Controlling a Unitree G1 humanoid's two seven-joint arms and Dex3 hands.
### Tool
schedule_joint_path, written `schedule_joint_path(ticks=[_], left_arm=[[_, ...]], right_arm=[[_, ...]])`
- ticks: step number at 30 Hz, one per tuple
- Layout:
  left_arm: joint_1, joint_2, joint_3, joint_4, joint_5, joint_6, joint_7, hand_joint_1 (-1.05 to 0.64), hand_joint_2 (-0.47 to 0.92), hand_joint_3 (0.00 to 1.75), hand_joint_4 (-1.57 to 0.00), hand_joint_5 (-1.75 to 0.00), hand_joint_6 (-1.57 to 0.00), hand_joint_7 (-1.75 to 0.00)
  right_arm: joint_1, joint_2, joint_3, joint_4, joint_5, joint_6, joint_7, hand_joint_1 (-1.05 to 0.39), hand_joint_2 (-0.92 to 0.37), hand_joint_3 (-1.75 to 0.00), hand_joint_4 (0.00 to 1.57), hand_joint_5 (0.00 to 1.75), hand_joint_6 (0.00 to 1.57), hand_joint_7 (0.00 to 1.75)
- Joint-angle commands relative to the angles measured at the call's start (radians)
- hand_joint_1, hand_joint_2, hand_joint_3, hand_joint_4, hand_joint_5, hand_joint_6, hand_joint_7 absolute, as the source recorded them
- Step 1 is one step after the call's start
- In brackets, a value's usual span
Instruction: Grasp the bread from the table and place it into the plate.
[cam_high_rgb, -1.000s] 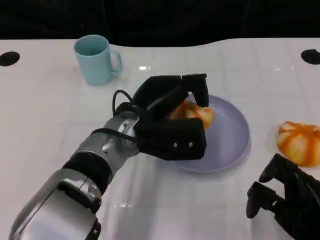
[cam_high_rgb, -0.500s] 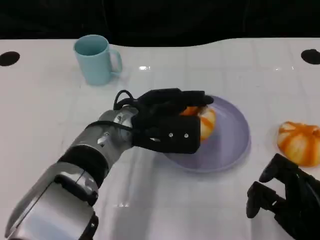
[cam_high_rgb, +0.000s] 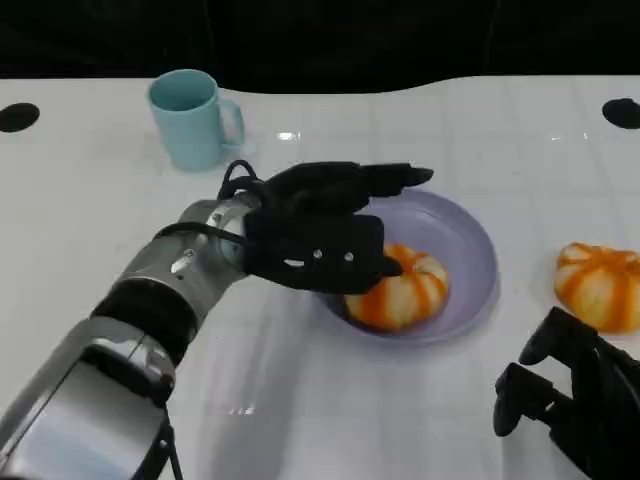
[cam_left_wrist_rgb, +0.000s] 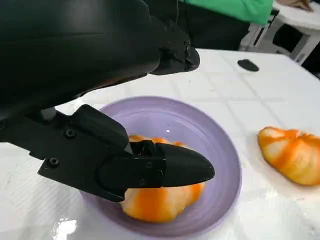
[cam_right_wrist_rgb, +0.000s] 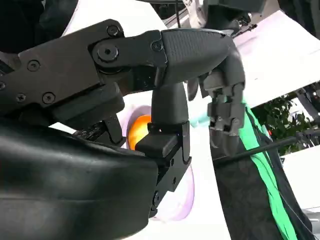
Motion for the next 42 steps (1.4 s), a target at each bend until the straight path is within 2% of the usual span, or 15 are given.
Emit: schedule_joint_path(ticks=[1,6,10,11,12,14,18,25,27,30,33,38,42], left_arm=[[0.062,0.039,0.053,-0.061,-0.081,-0.009,-0.056,-0.85,0.92,0.44,-0.11,-0.08,-0.17,-0.06],[0.161,0.039,0.172,-0.159,-0.281,0.003,-0.184,-0.75,0.92,0.33,-0.2,-0.15,-0.24,-0.08],[0.233,0.034,0.239,-0.255,-0.419,0.063,-0.297,-0.73,0.92,0.32,-0.22,-0.18,-0.27,-0.09],[0.257,0.034,0.254,-0.285,-0.45,0.07,-0.315,-0.73,0.92,0.31,-0.18,-0.29,-0.3,-0.09],[0.28,0.034,0.267,-0.314,-0.475,0.076,-0.328,-0.74,0.92,0.31,-0.1,-0.55,-0.33,-0.08],[0.319,0.036,0.285,-0.367,-0.512,0.093,-0.343,-0.74,0.92,0.31,-0.06,-0.74,-0.36,-0.08],[0.419,0.041,0.318,-0.516,-0.575,0.147,-0.353,-0.71,0.92,0.3,-0.18,-0.87,-0.43,-0.1],[0.597,0.022,0.37,-0.74,-0.7,0.23,-0.348,-0.63,0.92,0.31,-0.43,-0.93,-0.57,-0.16],[0.643,0.006,0.389,-0.795,-0.766,0.286,-0.353,-0.62,0.92,0.27,-0.46,-1.11,-0.67,-0.28],[0.707,-0.014,0.408,-0.871,-0.834,0.347,-0.344,-0.59,0.92,0.27,-0.49,-1.33,-0.6,-0.72],[0.779,-0.033,0.425,-0.944,-0.891,0.401,-0.329,-0.59,0.92,0.28,-0.48,-1.52,-0.6,-1.01],[0.872,-0.078,0.439,-1.007,-0.931,0.428,-0.301,-0.61,0.92,0.28,-0.51,-1.71,-0.56,-1.27],[0.947,-0.13,0.449,-1.047,-0.945,0.437,-0.244,-0.65,0.92,0.32,-0.61,-1.74,-0.52,-1.49]], right_arm=[[0.007,-0.005,-0.004,-0.008,0.003,-0.001,-0.003,-0.6,-0.92,-0.33,0.73,1.75,0.61,1.57],[0.006,-0.003,-0.001,-0.005,-0.002,-0.016,0.003,-0.59,-0.92,-0.36,0.74,1.75,0.59,1.59],[0.01,0.001,-0.002,-0.015,0.002,-0.003,-0.01,-0.59,-0.92,-0.35,0.73,1.75,0.59,1.59],[0.01,0.002,-0.001,-0.017,0.004,-0.002,-0.011,-0.59,-0.92,-0.34,0.74,1.75,0.59,1.59],[0.01,0.002,-0.001,-0.018,0.004,-0.001,-0.012,-0.6,-0.92,-0.33,0.74,1.75,0.6,1.58],[0.01,0.001,-0.001,-0.018,0.006,0.002,-0.011,-0.6,-0.92,-0.33,0.73,1.75,0.59,1.58],[0.01,0.0,0.002,-0.018,-0.003,-0.005,-0.011,-0.59,-0.92,-0.34,0.73,1.75,0.59,1.58],[0.015,0.0,0.006,-0.029,-0.01,-0.005,-0.022,-0.58,-0.92,-0.35,0.74,1.75,0.59,1.59],[0.015,0.0,0.006,-0.028,-0.009,-0.004,-0.021,-0.59,-0.92,-0.36,0.73,1.75,0.58,1.59],[0.013,-0.001,0.008,-0.022,-0.013,-0.012,-0.016,-0.59,-0.92,-0.36,0.74,1.75,0.58,1.6],[0.013,-0.002,0.007,-0.025,-0.009,-0.004,-0.017,-0.59,-0.92,-0.35,0.74,1.75,0.59,1.59],[0.015,-0.002,0.006,-0.025,-0.002,-0.006,-0.008,-0.58,-0.92,-0.35,0.74,1.75,0.59,1.58],[0.011,-0.004,0.001,-0.014,0.004,-0.012,0.01,-0.58,-0.92,-0.36,0.74,1.75,0.59,1.59]])
